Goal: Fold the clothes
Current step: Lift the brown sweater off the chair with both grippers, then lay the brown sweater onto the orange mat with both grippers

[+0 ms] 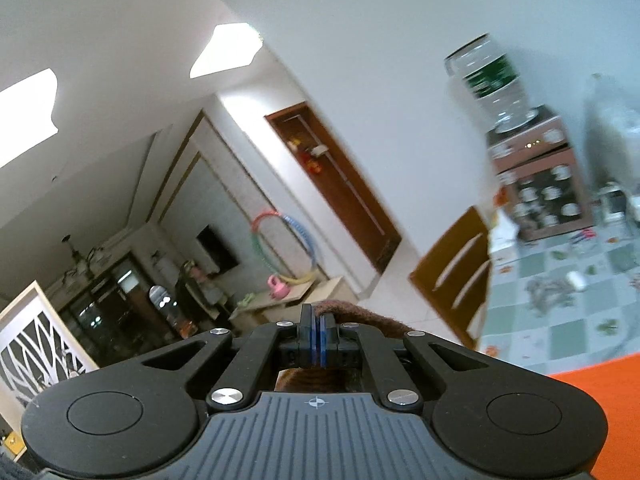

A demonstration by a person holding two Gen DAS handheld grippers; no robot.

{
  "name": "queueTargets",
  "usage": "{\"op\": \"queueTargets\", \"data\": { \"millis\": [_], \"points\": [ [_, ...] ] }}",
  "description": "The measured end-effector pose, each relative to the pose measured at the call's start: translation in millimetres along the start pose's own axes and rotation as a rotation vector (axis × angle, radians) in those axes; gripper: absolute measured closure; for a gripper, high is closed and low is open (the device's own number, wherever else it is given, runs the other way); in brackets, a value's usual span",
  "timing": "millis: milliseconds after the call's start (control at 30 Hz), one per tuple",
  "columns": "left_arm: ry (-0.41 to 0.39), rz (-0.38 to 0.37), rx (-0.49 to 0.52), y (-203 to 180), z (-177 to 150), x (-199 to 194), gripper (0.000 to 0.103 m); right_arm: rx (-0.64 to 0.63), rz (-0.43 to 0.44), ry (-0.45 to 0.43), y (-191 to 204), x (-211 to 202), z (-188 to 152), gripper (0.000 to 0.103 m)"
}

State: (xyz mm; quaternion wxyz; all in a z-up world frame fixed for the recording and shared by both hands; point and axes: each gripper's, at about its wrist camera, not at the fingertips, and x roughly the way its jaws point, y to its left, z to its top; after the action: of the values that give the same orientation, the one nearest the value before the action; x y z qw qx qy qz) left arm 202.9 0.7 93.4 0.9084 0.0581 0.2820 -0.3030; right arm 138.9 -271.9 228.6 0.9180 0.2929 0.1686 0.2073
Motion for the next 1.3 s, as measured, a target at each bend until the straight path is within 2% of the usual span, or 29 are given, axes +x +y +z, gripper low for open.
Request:
{"op": "queueTargets", "data": {
  "millis": [300, 533, 700, 833, 967, 1167, 1300],
  "points": [
    [-0.035, -0.027, -0.03, -128, 19, 20, 0.088, -0.004, -0.083, -0.004, -64, -102, 31, 0.099],
    [-0.039, -0.079, 0.017, -180, 18, 38, 0.088, -0.036, -0.214, 0.006, -95, -159, 55, 0.099],
    [-0.039, -0.111, 0.07, -203, 0, 73, 0.088, -0.035, -0.307, 0.027, -120, -177, 56, 0.099],
    [-0.038, -0.136, 0.113, -221, -19, 103, 0.088, -0.004, -0.371, 0.051, -146, -177, 36, 0.099],
    [-0.009, -0.148, 0.156, -225, -56, 131, 0.088, 0.044, -0.433, 0.078, -173, -174, 4, 0.099],
    [0.053, -0.146, 0.181, -219, -112, 144, 0.088, 0.139, -0.468, 0.132, -219, -170, -54, 0.098],
    [0.086, -0.113, 0.172, -216, -141, 152, 0.088, 0.196, -0.464, 0.213, -253, -162, -90, 0.098]
  ]
}}
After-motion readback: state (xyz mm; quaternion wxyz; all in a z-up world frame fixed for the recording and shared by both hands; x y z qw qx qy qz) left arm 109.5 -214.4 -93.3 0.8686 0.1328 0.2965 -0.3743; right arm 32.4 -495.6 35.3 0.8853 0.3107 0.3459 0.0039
